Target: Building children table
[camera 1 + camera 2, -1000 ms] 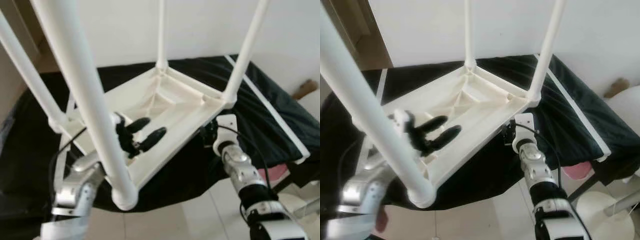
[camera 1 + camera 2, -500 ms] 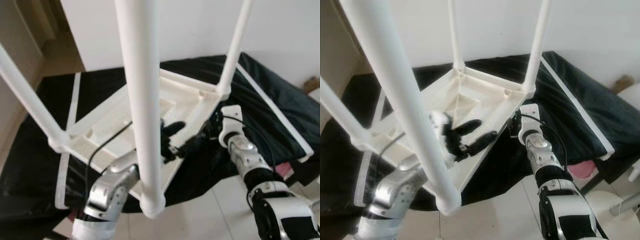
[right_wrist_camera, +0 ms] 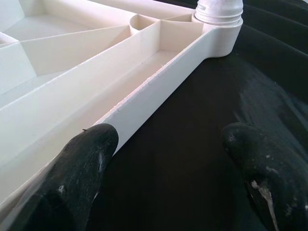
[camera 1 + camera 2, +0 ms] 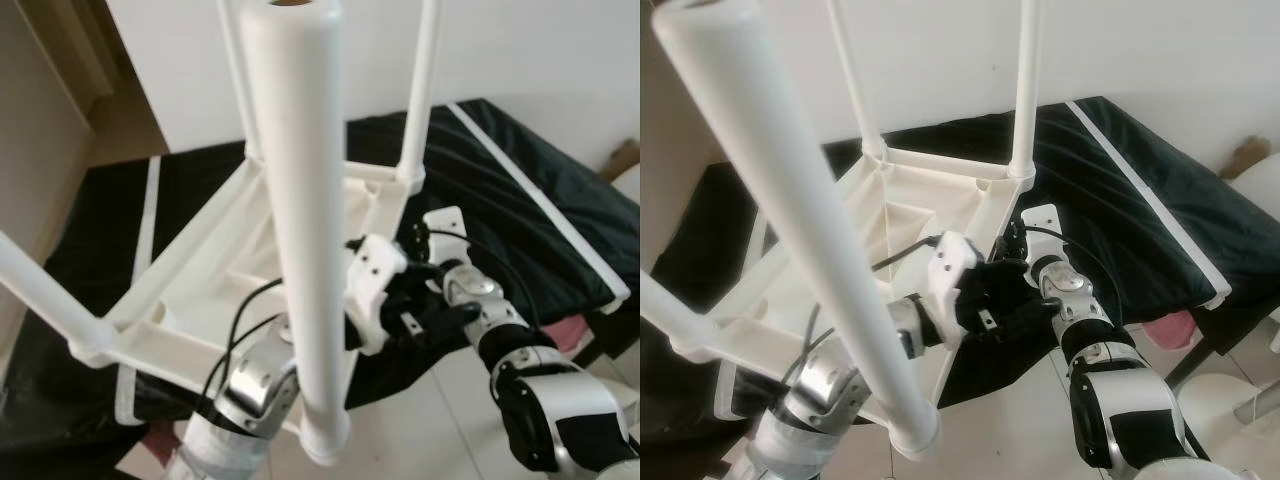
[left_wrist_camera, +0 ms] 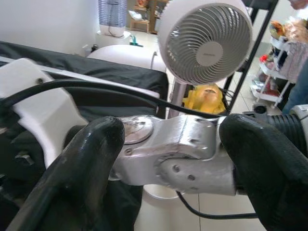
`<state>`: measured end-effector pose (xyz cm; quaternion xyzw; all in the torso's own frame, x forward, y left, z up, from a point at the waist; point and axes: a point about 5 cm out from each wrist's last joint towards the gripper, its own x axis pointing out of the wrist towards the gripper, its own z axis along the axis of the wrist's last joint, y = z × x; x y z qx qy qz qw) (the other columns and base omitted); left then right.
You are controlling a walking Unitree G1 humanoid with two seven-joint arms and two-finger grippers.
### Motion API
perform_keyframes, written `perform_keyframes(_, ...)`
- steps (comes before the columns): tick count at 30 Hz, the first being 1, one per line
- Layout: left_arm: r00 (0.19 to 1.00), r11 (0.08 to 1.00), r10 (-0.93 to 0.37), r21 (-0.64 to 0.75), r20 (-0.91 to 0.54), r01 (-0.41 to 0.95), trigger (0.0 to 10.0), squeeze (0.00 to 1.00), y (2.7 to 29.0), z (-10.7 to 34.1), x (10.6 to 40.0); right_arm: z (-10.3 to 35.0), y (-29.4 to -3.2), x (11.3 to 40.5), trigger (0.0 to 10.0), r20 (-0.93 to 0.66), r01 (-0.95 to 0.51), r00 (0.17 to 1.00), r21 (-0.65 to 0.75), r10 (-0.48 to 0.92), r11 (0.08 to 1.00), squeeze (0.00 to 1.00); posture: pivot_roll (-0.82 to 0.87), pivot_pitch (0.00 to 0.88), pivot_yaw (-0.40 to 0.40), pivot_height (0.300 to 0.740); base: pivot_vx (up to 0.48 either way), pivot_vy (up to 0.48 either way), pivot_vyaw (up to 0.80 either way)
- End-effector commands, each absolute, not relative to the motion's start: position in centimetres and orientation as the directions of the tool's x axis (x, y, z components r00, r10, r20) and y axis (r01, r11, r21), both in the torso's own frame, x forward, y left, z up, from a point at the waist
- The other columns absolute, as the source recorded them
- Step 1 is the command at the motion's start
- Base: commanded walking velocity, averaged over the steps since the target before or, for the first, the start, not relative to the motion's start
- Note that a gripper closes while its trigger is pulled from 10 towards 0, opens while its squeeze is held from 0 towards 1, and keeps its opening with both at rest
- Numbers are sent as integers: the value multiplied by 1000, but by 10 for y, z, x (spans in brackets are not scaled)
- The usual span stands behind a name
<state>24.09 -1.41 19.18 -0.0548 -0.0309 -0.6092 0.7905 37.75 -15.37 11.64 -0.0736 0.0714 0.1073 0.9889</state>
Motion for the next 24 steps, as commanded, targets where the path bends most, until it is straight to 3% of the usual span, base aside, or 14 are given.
perform_keyframes(1,159,158,-980,-22,118,987,10000,0,-18,192,236,110,-145,376,10000,-177,-244,959,-118,221,963,0,-14,0,105,740,0,0,0)
perform_keyframes(8,267,269,-960,6,84,963,10000,0,7,184,252,103,-189,365,10000,-120,-44,992,-83,33,996,0,-3,0,89,740,0,0,0)
perform_keyframes(11,320,321,-945,9,67,947,10000,0,29,179,258,99,-209,354,10000,-88,18,996,-57,-23,998,0,-4,0,85,740,0,0,0)
perform_keyframes(13,320,321,-945,9,67,947,10000,0,29,179,258,99,-209,354,10000,-88,18,996,-57,-23,998,0,-4,0,85,740,0,0,0)
perform_keyframes(16,353,354,-935,16,11,935,10000,0,68,173,260,104,-224,340,10000,-14,25,1000,-35,-25,999,0,-10,0,79,740,0,0,0)
perform_keyframes(22,330,330,-936,19,-119,944,10000,0,109,164,255,115,-224,323,10000,56,-51,997,-61,54,997,0,-19,0,75,740,0,0,0)
perform_keyframes(24,330,330,-936,19,-119,944,10000,0,109,164,255,115,-224,323,10000,56,-51,997,-61,54,997,0,-19,0,75,740,0,0,0)
